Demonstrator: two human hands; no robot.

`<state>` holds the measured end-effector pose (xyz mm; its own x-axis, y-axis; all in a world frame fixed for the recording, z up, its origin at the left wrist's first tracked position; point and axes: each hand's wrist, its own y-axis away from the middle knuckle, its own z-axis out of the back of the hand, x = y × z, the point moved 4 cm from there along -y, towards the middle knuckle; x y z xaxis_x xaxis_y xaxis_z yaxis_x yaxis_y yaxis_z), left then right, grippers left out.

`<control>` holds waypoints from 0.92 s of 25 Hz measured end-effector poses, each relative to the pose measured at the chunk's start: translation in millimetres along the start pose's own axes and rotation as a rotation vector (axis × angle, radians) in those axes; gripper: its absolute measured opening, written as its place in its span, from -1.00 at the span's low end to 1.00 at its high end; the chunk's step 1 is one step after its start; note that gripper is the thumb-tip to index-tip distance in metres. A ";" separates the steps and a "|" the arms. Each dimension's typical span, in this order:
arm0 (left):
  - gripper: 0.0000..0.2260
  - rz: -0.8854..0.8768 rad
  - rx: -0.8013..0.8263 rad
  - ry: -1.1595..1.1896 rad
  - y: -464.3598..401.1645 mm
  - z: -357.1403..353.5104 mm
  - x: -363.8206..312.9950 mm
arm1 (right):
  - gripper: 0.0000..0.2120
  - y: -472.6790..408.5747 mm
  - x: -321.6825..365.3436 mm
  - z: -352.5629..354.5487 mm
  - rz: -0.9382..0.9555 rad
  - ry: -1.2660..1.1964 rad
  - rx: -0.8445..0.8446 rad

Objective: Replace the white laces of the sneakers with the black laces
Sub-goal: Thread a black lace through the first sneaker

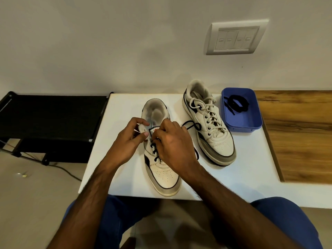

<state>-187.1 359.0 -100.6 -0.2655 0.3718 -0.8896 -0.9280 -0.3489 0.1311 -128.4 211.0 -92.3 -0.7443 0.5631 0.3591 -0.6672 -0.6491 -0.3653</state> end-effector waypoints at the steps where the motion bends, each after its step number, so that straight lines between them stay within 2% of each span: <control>1: -0.81 -0.007 -0.001 0.000 0.0 -0.7 -0.9 | -0.92 0.1 1.1 -2.1 -0.009 0.004 -0.001; 3: -0.78 -0.015 0.002 -0.009 0.5 -0.4 -1.4 | -0.92 0.5 3.0 -6.0 -0.016 -0.009 0.003; 7: -0.55 0.026 0.057 0.031 5.9 7.9 6.6 | -0.94 2.5 -1.3 -5.4 -0.054 -0.126 0.034; 9: -0.64 0.023 0.072 -0.054 8.4 9.8 10.0 | -0.91 4.1 -3.8 -5.1 -0.117 -0.266 0.065; 12: -0.90 -0.099 0.120 -0.269 7.6 2.9 9.1 | -0.77 5.5 -5.3 -7.6 -0.187 -0.476 0.090; 16: -0.83 -0.209 0.125 -0.416 6.7 0.7 6.2 | -0.75 5.9 -8.7 -5.4 -0.192 -0.514 0.104; 18: -0.83 -0.224 0.019 -0.191 8.8 6.4 -6.2 | -0.76 5.7 -11.1 -2.6 -0.164 -0.511 0.128; 21: -0.72 -0.264 -0.149 0.532 16.3 31.5 -28.7 | -0.77 6.1 -17.0 4.6 -0.116 -0.526 0.128; 22: -0.70 -0.249 -0.167 0.660 17.6 36.4 -30.1 | -0.78 5.8 -21.5 7.4 -0.111 -0.523 0.097; 23: -0.70 -0.208 -0.170 0.643 18.9 36.8 -30.1 | -0.79 5.1 -27.1 9.7 -0.111 -0.506 0.066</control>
<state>-206.2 372.9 -55.2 0.1698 -0.1197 -0.9782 -0.8750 -0.4750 -0.0937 -111.3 187.5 -95.5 -0.5521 0.3234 0.7685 -0.7263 -0.6393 -0.2528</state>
